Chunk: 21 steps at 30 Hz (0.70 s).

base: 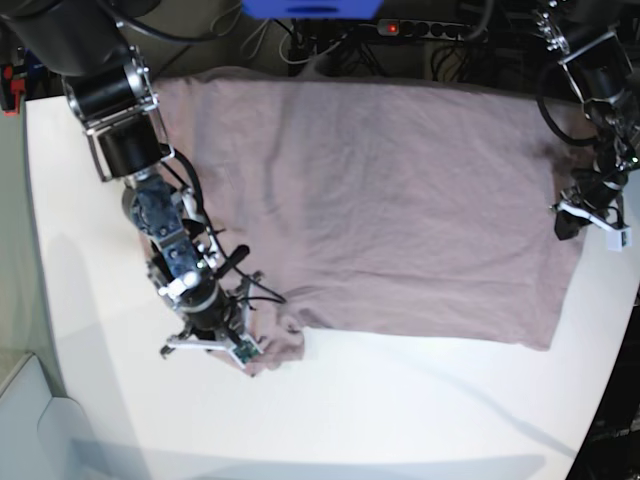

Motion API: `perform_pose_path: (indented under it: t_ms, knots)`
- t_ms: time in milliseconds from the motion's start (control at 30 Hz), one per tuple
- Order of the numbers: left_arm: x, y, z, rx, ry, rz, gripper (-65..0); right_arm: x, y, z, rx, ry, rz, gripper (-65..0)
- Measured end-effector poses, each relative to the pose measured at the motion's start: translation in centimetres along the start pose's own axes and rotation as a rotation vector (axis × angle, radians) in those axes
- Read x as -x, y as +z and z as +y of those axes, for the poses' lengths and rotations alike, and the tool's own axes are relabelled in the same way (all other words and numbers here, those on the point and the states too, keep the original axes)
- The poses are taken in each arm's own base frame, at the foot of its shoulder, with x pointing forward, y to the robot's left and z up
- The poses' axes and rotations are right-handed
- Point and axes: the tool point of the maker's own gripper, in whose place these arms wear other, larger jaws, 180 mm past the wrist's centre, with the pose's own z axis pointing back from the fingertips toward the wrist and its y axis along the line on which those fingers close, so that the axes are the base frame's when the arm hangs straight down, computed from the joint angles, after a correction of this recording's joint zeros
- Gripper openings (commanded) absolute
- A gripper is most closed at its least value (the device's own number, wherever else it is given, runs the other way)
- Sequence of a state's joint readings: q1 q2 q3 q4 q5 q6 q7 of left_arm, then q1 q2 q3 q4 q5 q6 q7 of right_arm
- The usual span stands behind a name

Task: Layout the t-shirt on the table in an organized manner, then fold the t-shirt properly
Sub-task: 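Drag the held hem corner with the right gripper toward the collar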

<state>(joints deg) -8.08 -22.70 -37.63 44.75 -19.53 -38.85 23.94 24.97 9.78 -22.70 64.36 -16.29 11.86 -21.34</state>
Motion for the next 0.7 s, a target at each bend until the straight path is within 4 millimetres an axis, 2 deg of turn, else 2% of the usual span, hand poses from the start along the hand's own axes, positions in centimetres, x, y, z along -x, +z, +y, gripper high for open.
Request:
perform_pose_path:
  t_ms: [133, 200, 400, 500, 633, 700]
  knots:
    - [-0.1, 0.0, -0.1, 0.003, -0.002, 0.002, -65.0, 0.9, 2.3, 1.6, -0.090, 0.038, 0.081, -65.0]
    - [-0.1, 0.0, 0.1, 0.001, -0.005, 0.006, -65.0, 2.0, 3.1, 2.4, -0.138, 0.076, 0.143, -65.0]
    - [-0.9, 0.0, 0.4, -0.009, -0.032, 0.029, -65.0, 7.2, 5.0, 4.8, -0.269, 0.137, 0.312, -65.0]
    - [-1.3, 0.0, 0.2, -0.015, -0.067, 0.046, -65.0, 9.3, 5.1, 5.3, -0.289, 0.126, 0.359, -65.0]
    - [-1.8, 0.5, 0.0, -0.041, -0.129, 0.093, -65.0, 9.7, 4.1, 4.8, -0.297, 0.105, 0.348, -65.0]
    - [-2.1, 0.8, -0.6, -0.037, -0.151, 0.118, -65.0, 9.8, 3.0, 4.2, -0.307, 0.040, 0.298, -65.0]
